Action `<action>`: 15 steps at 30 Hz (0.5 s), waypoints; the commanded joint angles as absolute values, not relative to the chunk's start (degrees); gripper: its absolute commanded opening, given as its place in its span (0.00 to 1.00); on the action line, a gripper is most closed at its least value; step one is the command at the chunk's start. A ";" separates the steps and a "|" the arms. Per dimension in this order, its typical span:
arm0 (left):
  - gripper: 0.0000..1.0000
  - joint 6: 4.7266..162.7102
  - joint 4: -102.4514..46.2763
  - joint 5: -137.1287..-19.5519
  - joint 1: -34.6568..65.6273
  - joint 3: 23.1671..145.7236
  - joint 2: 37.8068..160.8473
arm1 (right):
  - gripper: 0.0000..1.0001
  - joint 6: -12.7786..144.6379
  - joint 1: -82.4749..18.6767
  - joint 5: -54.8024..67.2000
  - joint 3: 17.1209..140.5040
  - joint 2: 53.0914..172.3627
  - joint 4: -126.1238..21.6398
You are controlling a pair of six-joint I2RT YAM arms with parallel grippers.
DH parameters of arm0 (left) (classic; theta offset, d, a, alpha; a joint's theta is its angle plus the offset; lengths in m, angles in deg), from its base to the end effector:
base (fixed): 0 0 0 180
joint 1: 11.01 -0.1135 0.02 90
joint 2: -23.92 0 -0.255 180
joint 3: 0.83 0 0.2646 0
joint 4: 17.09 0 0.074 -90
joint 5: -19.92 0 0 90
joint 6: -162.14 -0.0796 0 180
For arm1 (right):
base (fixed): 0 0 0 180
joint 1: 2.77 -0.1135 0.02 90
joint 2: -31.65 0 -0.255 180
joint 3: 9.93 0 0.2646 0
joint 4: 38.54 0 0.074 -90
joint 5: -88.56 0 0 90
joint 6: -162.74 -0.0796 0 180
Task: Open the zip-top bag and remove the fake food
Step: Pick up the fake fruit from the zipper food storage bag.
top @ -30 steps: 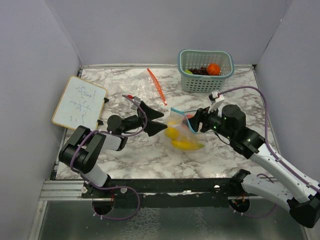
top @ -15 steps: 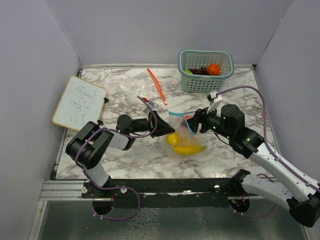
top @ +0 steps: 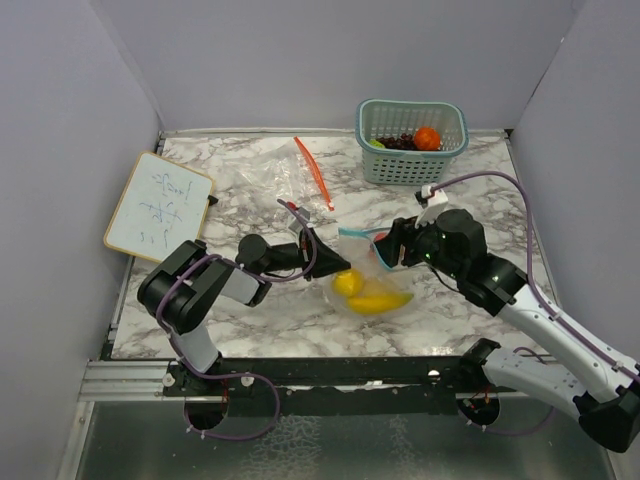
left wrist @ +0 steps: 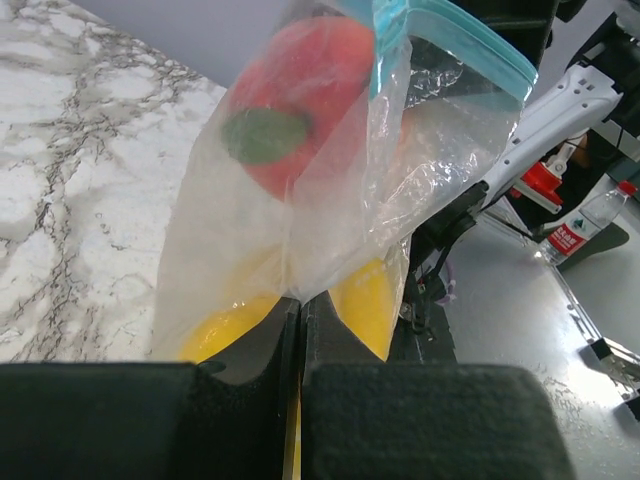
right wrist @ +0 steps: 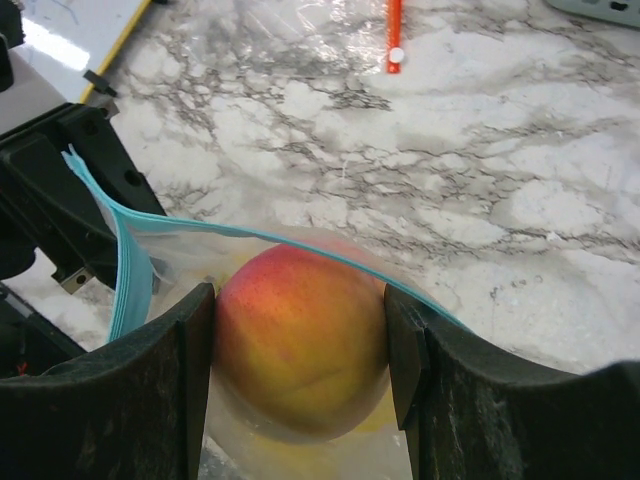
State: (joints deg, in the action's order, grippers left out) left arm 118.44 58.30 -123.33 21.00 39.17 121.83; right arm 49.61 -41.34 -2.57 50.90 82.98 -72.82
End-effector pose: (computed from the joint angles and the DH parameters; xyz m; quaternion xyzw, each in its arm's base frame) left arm 0.2305 -0.2193 0.1784 0.2928 0.5696 -0.6607 0.3916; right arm 0.2051 0.1615 0.2919 -0.1079 0.8354 0.2692 0.4669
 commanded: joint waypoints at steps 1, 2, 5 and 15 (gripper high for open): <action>0.00 115.71 71.40 -121.59 20.00 36.88 124.39 | 0.25 49.09 -41.09 -14.64 56.88 79.17 -71.91; 0.00 115.49 71.41 -121.47 19.95 36.80 124.65 | 0.25 49.10 -41.09 -15.96 57.08 78.65 -72.14; 0.00 115.08 71.33 -120.88 19.93 36.70 125.87 | 0.25 48.40 -41.07 -16.80 57.08 76.61 -70.47; 0.00 115.04 71.41 -119.53 19.93 36.27 126.64 | 0.25 49.94 -41.09 -13.92 59.07 80.87 -66.24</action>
